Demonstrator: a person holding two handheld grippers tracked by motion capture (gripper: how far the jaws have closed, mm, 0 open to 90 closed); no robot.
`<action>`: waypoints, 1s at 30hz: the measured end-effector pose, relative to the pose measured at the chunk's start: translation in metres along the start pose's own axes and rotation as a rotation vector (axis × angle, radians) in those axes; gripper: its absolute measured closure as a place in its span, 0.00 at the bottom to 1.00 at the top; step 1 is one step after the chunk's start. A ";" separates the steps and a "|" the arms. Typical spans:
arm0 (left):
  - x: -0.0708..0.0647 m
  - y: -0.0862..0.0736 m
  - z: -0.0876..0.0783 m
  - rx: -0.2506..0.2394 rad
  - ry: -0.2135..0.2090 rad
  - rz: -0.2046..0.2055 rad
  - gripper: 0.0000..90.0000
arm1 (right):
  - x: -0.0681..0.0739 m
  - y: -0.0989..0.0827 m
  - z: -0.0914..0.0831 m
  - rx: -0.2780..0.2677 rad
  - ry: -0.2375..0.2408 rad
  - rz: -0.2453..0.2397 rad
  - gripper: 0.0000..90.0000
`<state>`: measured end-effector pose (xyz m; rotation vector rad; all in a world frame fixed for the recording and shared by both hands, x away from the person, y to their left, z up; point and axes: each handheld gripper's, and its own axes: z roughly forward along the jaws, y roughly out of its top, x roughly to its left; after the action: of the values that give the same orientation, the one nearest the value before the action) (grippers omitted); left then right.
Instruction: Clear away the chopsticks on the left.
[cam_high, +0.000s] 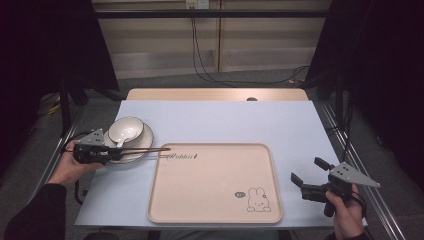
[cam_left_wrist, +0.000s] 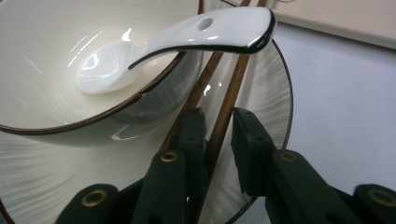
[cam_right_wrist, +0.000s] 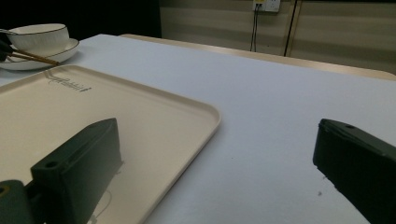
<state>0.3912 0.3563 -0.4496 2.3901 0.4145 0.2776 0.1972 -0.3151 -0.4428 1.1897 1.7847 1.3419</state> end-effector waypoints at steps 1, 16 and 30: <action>0.000 0.001 0.000 0.002 -0.023 -0.001 0.85 | 0.000 0.000 0.000 0.005 0.002 0.002 0.01; -0.006 0.006 -0.007 -0.024 -0.066 -0.024 0.94 | 0.000 0.000 0.000 0.003 -0.010 0.010 0.01; -0.026 0.017 -0.021 -0.124 -0.079 -0.142 0.94 | 0.001 0.000 0.000 0.000 -0.004 0.013 0.01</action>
<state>0.3648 0.3475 -0.4248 2.2303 0.5120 0.1397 0.1969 -0.3147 -0.4424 1.2047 1.7768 1.3458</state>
